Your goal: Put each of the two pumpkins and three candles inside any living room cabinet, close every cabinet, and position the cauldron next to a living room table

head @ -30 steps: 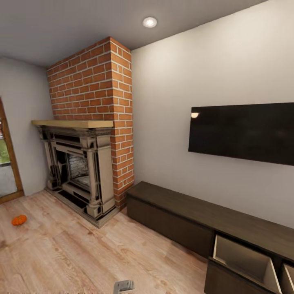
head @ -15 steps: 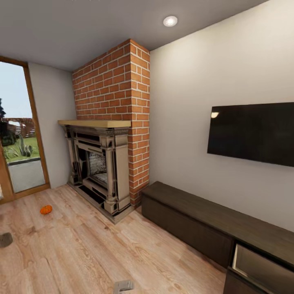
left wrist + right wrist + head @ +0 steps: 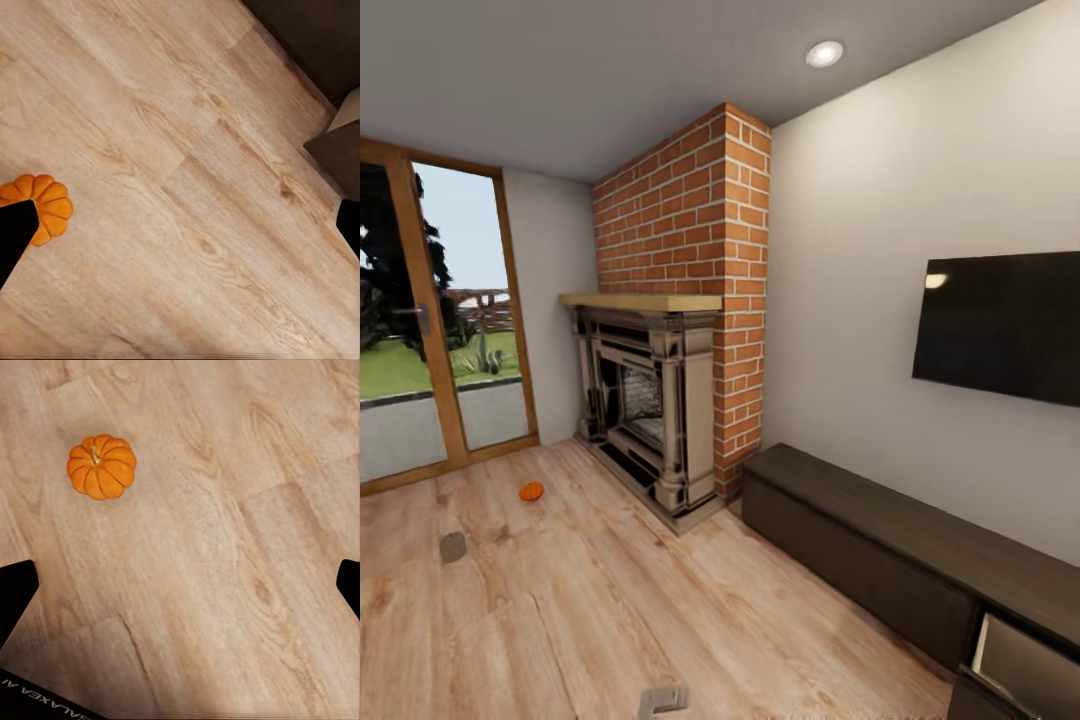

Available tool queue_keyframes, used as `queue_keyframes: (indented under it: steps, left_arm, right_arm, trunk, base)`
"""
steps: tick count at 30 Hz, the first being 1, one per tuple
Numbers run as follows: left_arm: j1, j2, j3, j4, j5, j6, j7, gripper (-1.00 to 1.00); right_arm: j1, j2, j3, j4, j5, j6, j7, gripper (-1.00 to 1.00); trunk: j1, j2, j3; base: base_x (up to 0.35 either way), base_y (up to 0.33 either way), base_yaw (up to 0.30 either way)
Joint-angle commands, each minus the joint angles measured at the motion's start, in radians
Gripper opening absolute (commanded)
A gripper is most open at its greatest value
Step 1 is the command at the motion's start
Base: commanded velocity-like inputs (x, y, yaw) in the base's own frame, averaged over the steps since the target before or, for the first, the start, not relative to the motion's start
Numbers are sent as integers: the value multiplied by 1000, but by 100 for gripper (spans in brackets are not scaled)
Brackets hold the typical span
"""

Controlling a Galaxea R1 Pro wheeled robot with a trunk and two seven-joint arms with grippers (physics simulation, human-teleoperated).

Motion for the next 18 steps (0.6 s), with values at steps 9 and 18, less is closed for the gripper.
queue_keyframes:
  steps: [9, 18]
  left_arm:
    - [0, 0, -1, -2, 10, 8, -2, 100]
    - [0, 1, 1, -1, 10, 9, -3, 100]
  right_arm:
    - [-1, 0, 7, 2, -11, -5, 4, 100]
    - [-1, 0, 7, 3, -11, -5, 5, 100]
  trunk:
    - [-1, -1, -1]
    - [-1, -1, -1]
  base:
    - [-283, 0, 29]
    - [-34, 0, 182]
